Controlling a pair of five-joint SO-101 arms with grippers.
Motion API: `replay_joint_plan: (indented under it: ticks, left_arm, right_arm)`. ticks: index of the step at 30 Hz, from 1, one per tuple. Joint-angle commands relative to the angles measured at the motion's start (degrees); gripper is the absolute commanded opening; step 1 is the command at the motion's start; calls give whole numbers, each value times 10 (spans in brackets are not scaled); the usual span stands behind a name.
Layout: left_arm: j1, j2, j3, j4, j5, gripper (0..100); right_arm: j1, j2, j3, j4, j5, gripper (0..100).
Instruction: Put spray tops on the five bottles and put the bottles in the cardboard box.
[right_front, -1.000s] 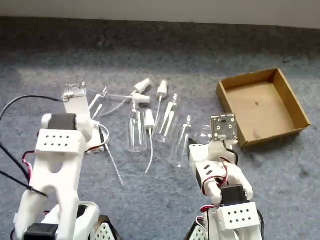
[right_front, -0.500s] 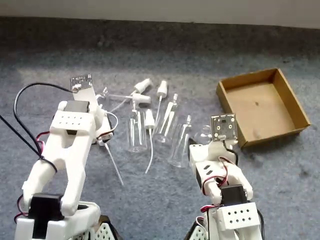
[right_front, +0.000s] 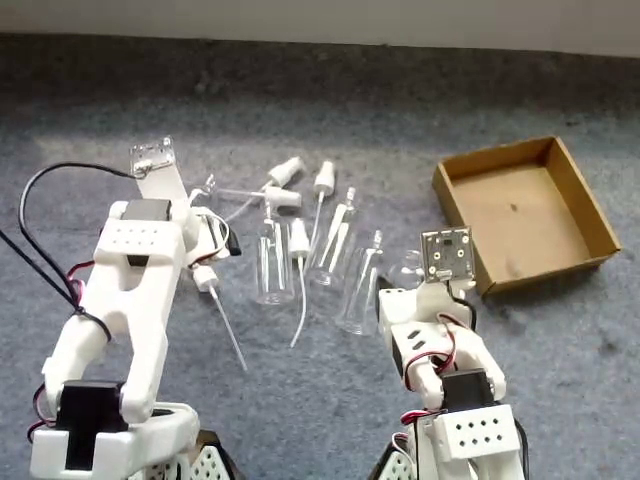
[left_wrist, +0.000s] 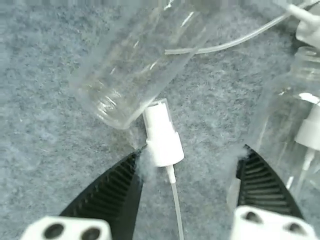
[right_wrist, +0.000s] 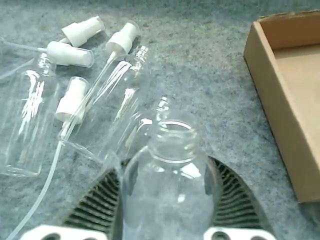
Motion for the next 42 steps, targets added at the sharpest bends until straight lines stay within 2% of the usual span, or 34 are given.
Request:
replay_joint_plan:
  ticks: [1,9,19,21,26,28,31,37,42]
  left_arm:
    - [-8,-1,15,-38,6,259]
    - [-7,-1,95,-129,6,259]
    - [-7,0,108,-149,6,255]
    - [-7,0,108,-151,6,218]
    - [-7,0,108,-150,6,38]
    - [-5,0,108,-149,5,2]
    - [-4,0,109,-149,5,41]
    - [-3,0,135,-151,5,195]
    - [-3,0,134,-151,5,198]
  right_arm:
    - [-4,-9,-4,-12,-4,121]
    - [-4,-9,-3,-12,-4,121]
    - [-5,-9,14,-14,-4,121]
    - [-5,-9,14,-14,-4,121]
    - [-5,-9,14,-14,-4,121]
    - [-5,-9,14,-14,-4,121]
    - [-5,-9,14,-14,-4,121]
    - [-4,-9,14,-14,-4,121]
    - [-4,-9,14,-14,-4,121]
